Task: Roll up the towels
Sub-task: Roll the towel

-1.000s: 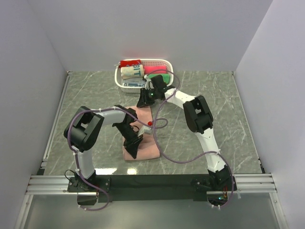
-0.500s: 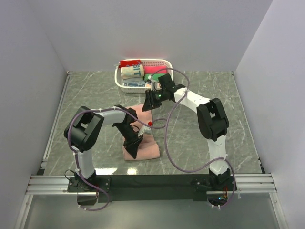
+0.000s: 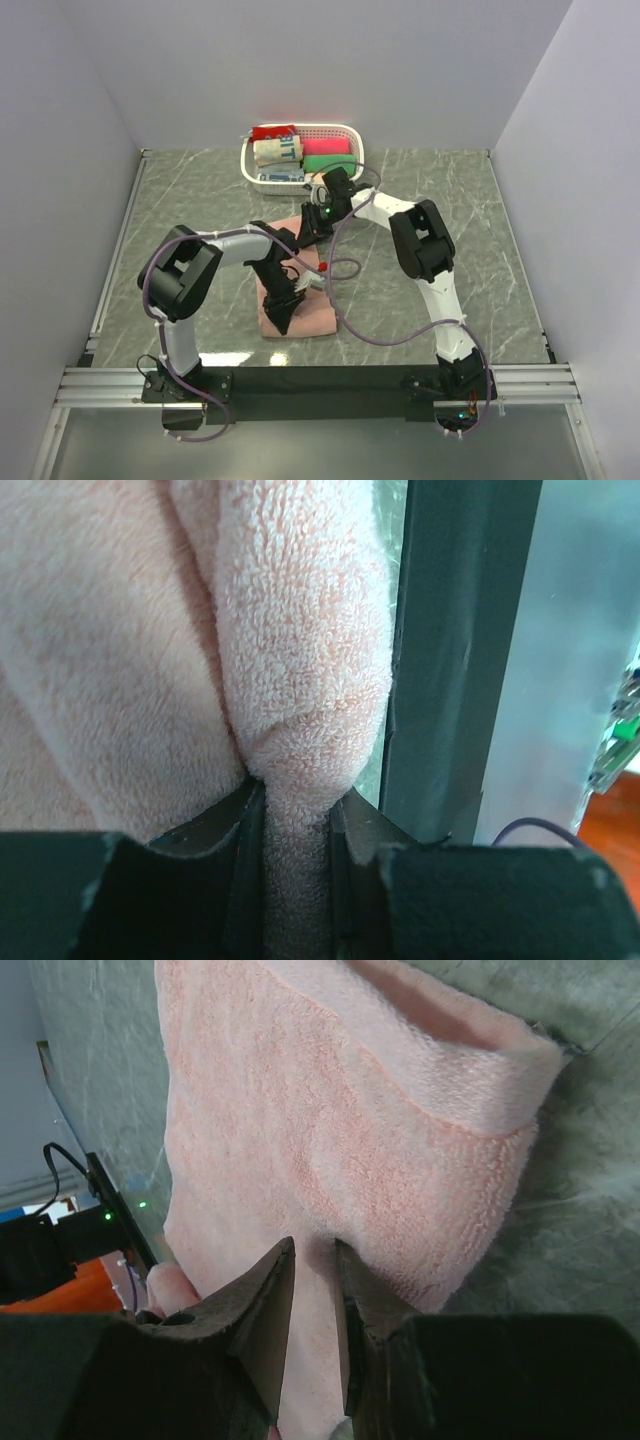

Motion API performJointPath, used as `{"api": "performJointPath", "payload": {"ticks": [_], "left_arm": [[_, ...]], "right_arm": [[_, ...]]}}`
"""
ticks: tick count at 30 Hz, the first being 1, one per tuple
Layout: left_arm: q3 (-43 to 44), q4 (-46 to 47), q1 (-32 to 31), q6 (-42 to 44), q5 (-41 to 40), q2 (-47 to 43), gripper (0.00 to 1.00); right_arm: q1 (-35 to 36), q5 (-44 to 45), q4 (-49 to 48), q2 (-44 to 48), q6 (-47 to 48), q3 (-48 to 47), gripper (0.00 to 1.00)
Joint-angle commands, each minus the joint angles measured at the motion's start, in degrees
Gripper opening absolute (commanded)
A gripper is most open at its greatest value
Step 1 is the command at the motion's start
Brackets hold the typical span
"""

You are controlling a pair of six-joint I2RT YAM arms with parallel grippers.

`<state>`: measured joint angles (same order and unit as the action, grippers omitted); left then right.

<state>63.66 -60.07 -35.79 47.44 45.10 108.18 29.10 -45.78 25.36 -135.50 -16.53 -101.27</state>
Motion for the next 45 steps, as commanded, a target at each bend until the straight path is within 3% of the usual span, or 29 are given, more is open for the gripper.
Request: {"api": "performJointPath", "payload": {"ticks": [1, 8, 18, 21, 22, 26, 29, 32, 38, 42, 45], "left_arm": [[-1.9, 4.9, -4.3, 4.1, -12.2, 4.0, 0.14], [-2.3, 3.6, -3.2, 3.4, -10.6, 5.5, 0.11], [-7.8, 3.9, 1.6, -2.3, -7.4, 1.2, 0.12], [-8.3, 5.8, 1.8, -2.8, -8.4, 3.0, 0.14], [-7.9, 6.1, 2.0, -2.9, -8.6, 3.8, 0.14], [-3.6, 5.0, 3.0, -1.9, -8.4, 7.7, 0.16], [-0.5, 3.2, 3.4, -1.2, -9.2, 9.8, 0.19], [1.5, 2.5, 4.8, -0.2, -9.1, 12.2, 0.20], [5.2, 0.7, 6.8, 1.3, -8.0, 16.4, 0.21], [6.7, 0.7, 7.2, 1.3, -8.9, 18.0, 0.22], [7.6, 0.4, 7.3, 1.3, -9.1, 19.1, 0.22]], "right_arm": [[-0.2, 6.2, 1.0, -2.7, 0.7, -1.9, 0.31], [-3.1, 11.7, 2.2, 2.0, 3.0, 4.3, 0.30], [-3.6, 13.7, 5.0, 0.5, 4.7, 0.3, 0.31], [-4.6, 9.1, 3.6, 1.6, 5.9, 1.2, 0.42], [-4.8, 5.6, 3.1, 3.6, 6.7, 2.2, 0.51], [-7.4, -1.3, 1.0, 12.4, 9.8, 6.7, 0.72], [-10.9, -4.5, 2.1, 20.5, 13.1, 9.2, 0.76], [-15.9, -4.8, 1.3, 30.4, 15.5, 15.1, 0.76], [-24.6, -5.5, 7.8, 47.8, 34.2, 22.7, 0.65], [-21.2, -4.8, 20.9, 56.6, 50.9, 28.8, 0.46], [-14.4, -2.7, 23.2, 66.5, 56.0, 35.9, 0.45]]}}
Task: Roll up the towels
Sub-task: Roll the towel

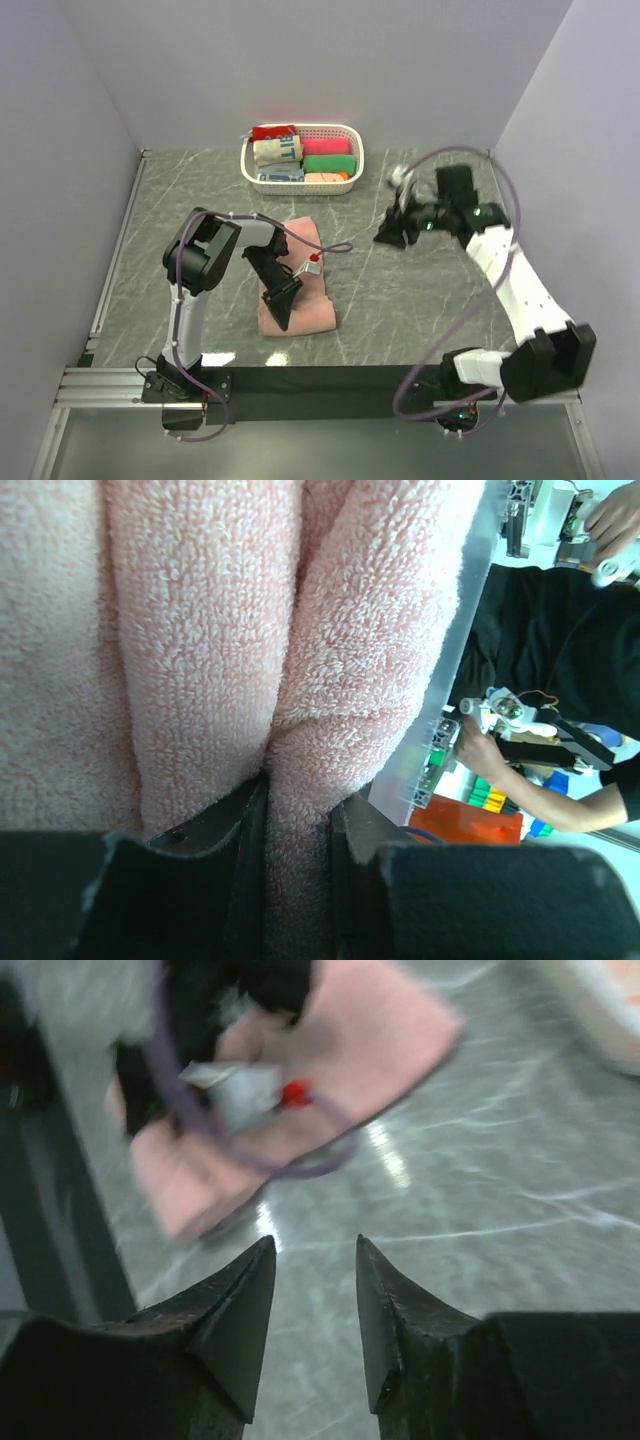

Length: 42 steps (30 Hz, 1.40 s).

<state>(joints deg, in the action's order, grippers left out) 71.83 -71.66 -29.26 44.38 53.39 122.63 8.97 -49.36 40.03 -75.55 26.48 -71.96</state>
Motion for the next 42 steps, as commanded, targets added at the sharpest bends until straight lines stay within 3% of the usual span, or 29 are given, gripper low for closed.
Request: {"api": "performJointPath", "payload": {"ticks": [1, 3, 4, 7, 9, 14, 20, 26, 29, 30, 32, 37, 42], "left_arm": [[-0.4, 12.2, 0.8, 4.2, -17.4, 4.7, 0.22], [-0.2, 12.5, 0.9, 4.2, -17.3, 5.0, 0.23], [0.0, 12.3, 0.9, 4.2, -17.3, 5.1, 0.23], [0.2, 12.4, 0.9, 4.2, -17.6, 5.5, 0.24], [0.5, 12.2, 1.0, 4.3, -17.4, 5.7, 0.25], [0.9, 12.2, 1.0, 4.0, -17.2, 6.3, 0.28], [1.4, 12.2, 1.0, 3.7, -17.4, 6.3, 0.30], [1.7, 12.2, 1.3, 3.6, -17.9, 6.2, 0.31], [2.1, 11.6, 1.4, 3.6, -18.0, 6.1, 0.32], [2.3, 11.6, 1.5, 3.7, -17.8, 6.0, 0.32], [2.7, 11.1, 1.9, 3.6, -17.4, 5.1, 0.34], [4.8, 8.5, 5.3, 3.8, -13.0, -0.4, 0.42], [8.1, 4.6, 9.0, 4.6, -10.5, -3.3, 0.46]], "right_arm": [[8.1, 4.3, 7.2, 9.1, 13.1, 8.7, 0.47], [17.3, 8.9, 0.3, 13.5, 12.5, 12.4, 0.56], [20.4, 11.7, -2.0, 16.4, 12.4, 15.7, 0.68], [33.4, 21.7, -9.7, 16.1, 12.5, 19.8, 0.78], [40.1, 26.9, -13.6, 12.0, 14.2, 21.6, 0.78], [46.2, 31.3, -27.3, 3.9, 17.5, 25.6, 0.79], [50.5, 31.4, -31.1, -6.4, 19.0, 23.2, 0.76], [50.8, 29.8, -31.2, -12.9, 20.5, 22.7, 0.64], [50.8, 25.5, -29.0, -13.6, 21.2, 22.8, 0.40], [50.8, 24.3, -28.1, -14.2, 21.6, 22.6, 0.22], [50.7, 20.5, -23.1, -15.8, 23.1, 20.7, 0.01], [50.7, 15.2, -9.7, -19.9, 23.9, 15.3, 0.00], [49.7, 12.7, -2.3, -24.3, 22.7, 9.9, 0.00]]}}
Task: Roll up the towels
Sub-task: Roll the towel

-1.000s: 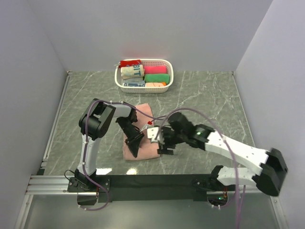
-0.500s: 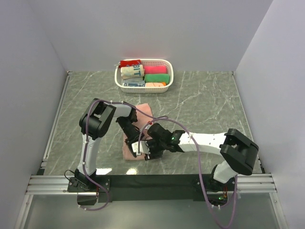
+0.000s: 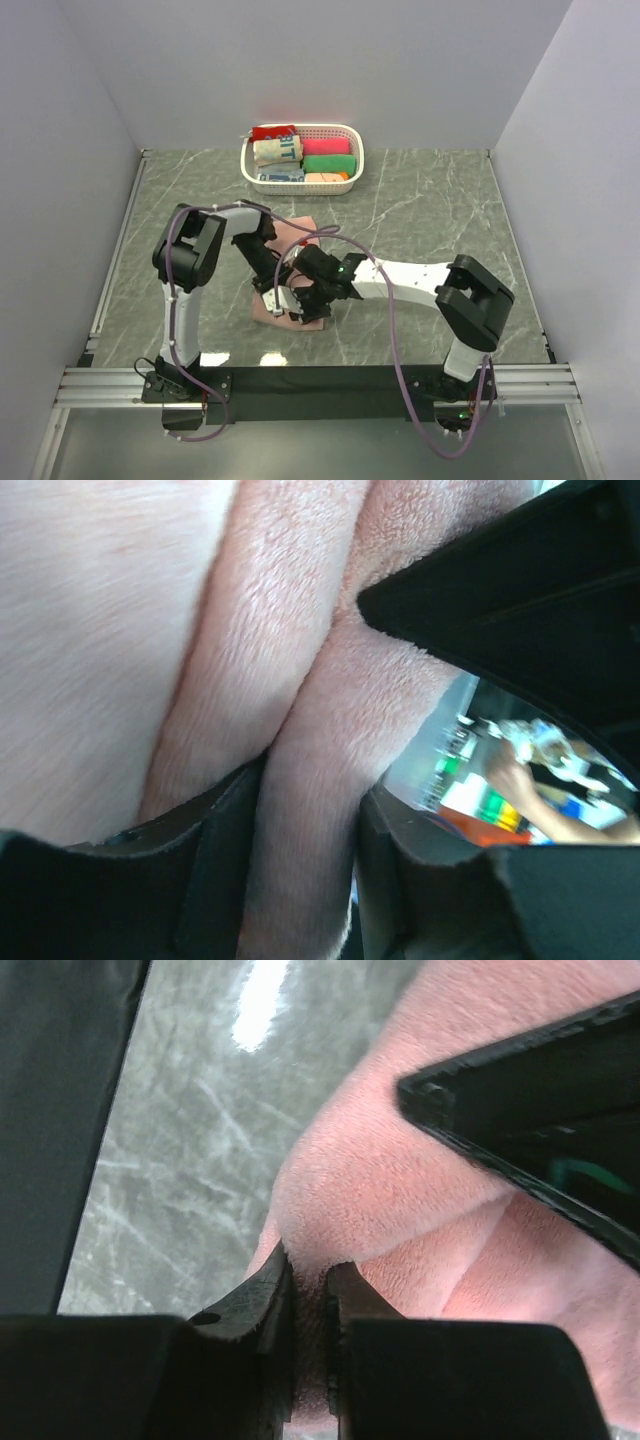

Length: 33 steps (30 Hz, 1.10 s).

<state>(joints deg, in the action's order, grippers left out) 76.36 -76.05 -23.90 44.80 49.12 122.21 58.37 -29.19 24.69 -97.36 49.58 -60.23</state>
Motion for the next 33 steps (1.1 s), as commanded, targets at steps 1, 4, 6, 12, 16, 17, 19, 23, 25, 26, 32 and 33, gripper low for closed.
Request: {"api": "performJointPath", "payload": {"ticks": [1, 4, 6, 12, 16, 17, 19, 23, 25, 26, 32, 33], "left_arm": [[4.1, 8.9, 4.8, 4.3, -6.3, -3.9, 0.47], [5.0, 8.1, 7.8, 4.8, -6.8, -5.7, 0.48], [5.7, 7.4, 9.7, 5.0, -6.5, -6.2, 0.48], [8.6, 4.1, 17.2, 6.2, -4.3, -9.2, 0.49], [6.1, 4.5, 22.1, 6.4, -2.8, -16.4, 0.51], [4.7, 5.5, 22.7, 6.1, -2.6, -18.7, 0.51], [-1.2, 9.2, 23.1, 5.9, -3.6, -26.5, 0.52], [-13.6, 17.1, 23.0, 4.3, -5.6, -42.0, 0.55], [-20.1, 20.4, 22.8, 5.0, -7.2, -51.0, 0.58], [-22.1, 21.5, 22.6, 5.6, -7.8, -54.0, 0.60], [-31.1, 26.8, 5.4, 2.3, -18.0, -70.1, 0.65], [-32.2, 27.9, 2.2, 1.3, -19.2, -71.0, 0.65]], "right_arm": [[-0.4, -7.9, 14.5, -3.2, -1.1, -2.5, 0.00], [-2.8, -10.7, 17.0, -5.6, -3.2, -5.4, 0.00], [-4.1, -12.2, 18.0, -7.0, -4.1, -7.4, 0.00], [-7.4, -17.0, 21.4, -9.8, -5.4, -10.3, 0.00], [-8.5, -20.8, 26.5, -12.2, -4.6, -12.2, 0.00], [-8.8, -23.1, 28.0, -14.3, -4.3, -13.9, 0.00], [-10.0, -25.1, 32.7, -16.9, -3.2, -15.8, 0.00], [-12.5, -29.3, 38.1, -23.3, -1.6, -20.8, 0.00], [-14.1, -31.2, 40.6, -26.2, -1.2, -23.2, 0.00], [-14.3, -31.4, 41.5, -27.3, -1.0, -24.1, 0.00], [-16.1, -32.8, 47.5, -35.2, 0.3, -30.5, 0.00], [-16.2, -32.7, 47.6, -35.8, -0.4, -31.2, 0.00]]}}
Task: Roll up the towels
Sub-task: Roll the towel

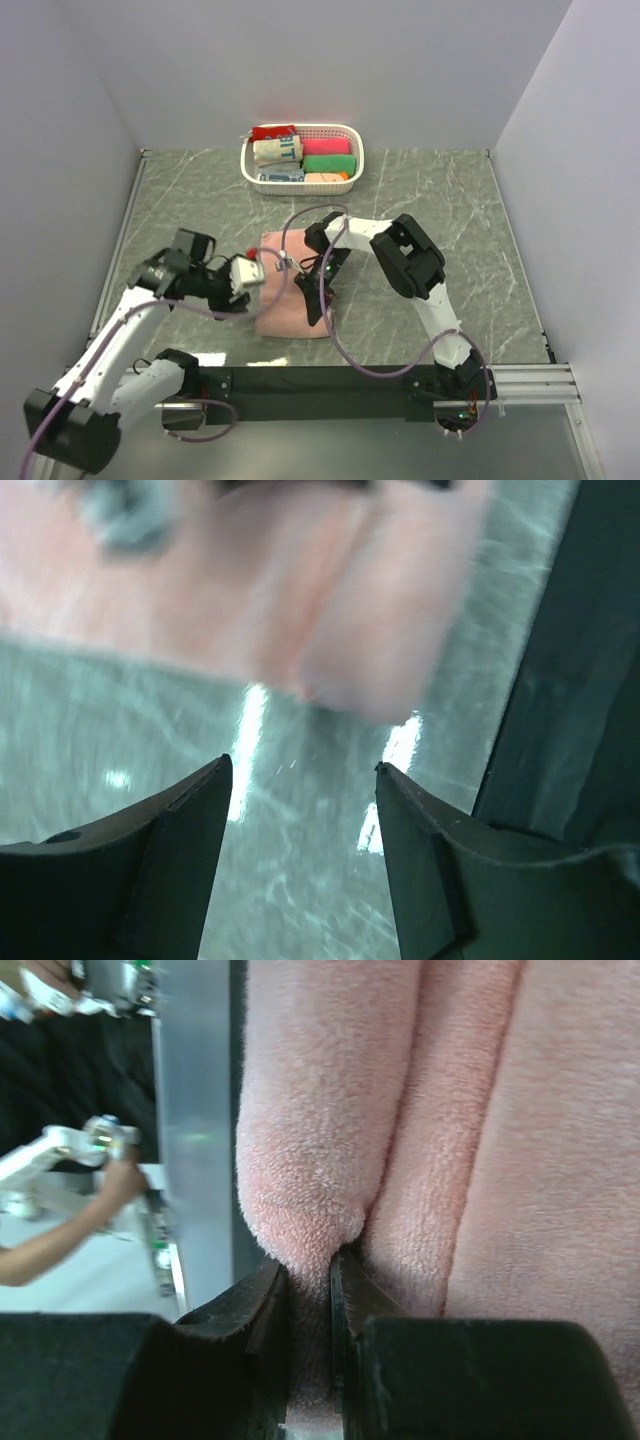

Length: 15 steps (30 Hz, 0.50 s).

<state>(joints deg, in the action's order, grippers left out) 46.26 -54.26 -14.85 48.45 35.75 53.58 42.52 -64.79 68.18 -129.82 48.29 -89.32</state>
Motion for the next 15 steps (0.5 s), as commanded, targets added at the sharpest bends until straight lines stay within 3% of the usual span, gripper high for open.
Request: {"api": "performJointPath", "payload": {"ticks": [1, 7, 15], "left_arm": [[-2.7, 7.3, -13.1, -3.9, -7.1, -2.3, 0.66], [-4.7, 17.0, -32.0, -11.3, -16.8, 3.3, 0.68], [-5.3, 22.8, -39.8, -12.7, -20.5, 13.0, 0.69]], "right_arm": [[-0.3, 3.2, 4.2, -4.4, 0.3, -3.0, 0.00], [-0.9, 4.3, 4.0, -7.5, -3.2, -5.5, 0.00], [-1.6, 5.7, 5.7, -11.5, -5.7, -9.6, 0.00]]}}
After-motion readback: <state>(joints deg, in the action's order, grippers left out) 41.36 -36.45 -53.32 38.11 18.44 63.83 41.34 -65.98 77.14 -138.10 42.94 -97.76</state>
